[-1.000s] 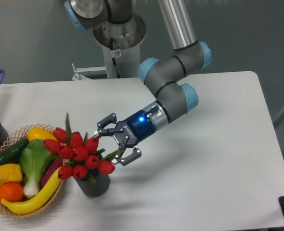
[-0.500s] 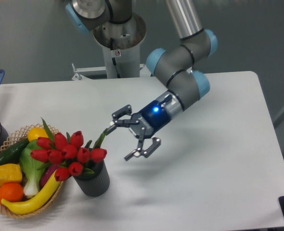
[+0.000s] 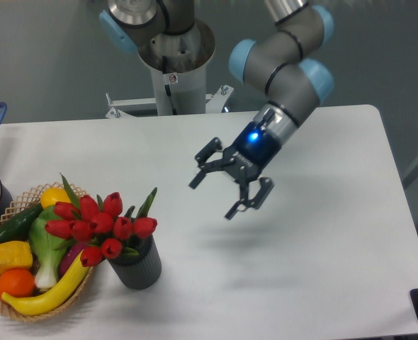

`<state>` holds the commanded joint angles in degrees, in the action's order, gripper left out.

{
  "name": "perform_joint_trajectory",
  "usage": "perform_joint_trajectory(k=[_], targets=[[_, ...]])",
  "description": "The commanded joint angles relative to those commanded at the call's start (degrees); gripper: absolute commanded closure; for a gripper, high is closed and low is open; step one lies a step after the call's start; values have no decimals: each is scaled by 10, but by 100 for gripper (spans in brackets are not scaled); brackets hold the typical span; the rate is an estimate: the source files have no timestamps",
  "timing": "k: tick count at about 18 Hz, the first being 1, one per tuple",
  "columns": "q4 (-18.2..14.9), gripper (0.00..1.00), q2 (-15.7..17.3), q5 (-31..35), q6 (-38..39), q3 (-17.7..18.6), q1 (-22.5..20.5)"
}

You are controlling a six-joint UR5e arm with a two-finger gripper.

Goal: Insert the flowers into the vase

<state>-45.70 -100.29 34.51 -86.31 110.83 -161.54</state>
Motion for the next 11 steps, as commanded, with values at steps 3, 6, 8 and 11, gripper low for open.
perform_joint_trajectory(k=[3, 6, 8, 11], targets=[[-1, 0, 11, 62, 28, -12, -9], [-1, 0, 11, 173, 31, -25, -18], [-2, 0, 9, 243, 31, -33, -15], [-5, 0, 1, 329, 31, -54, -12]])
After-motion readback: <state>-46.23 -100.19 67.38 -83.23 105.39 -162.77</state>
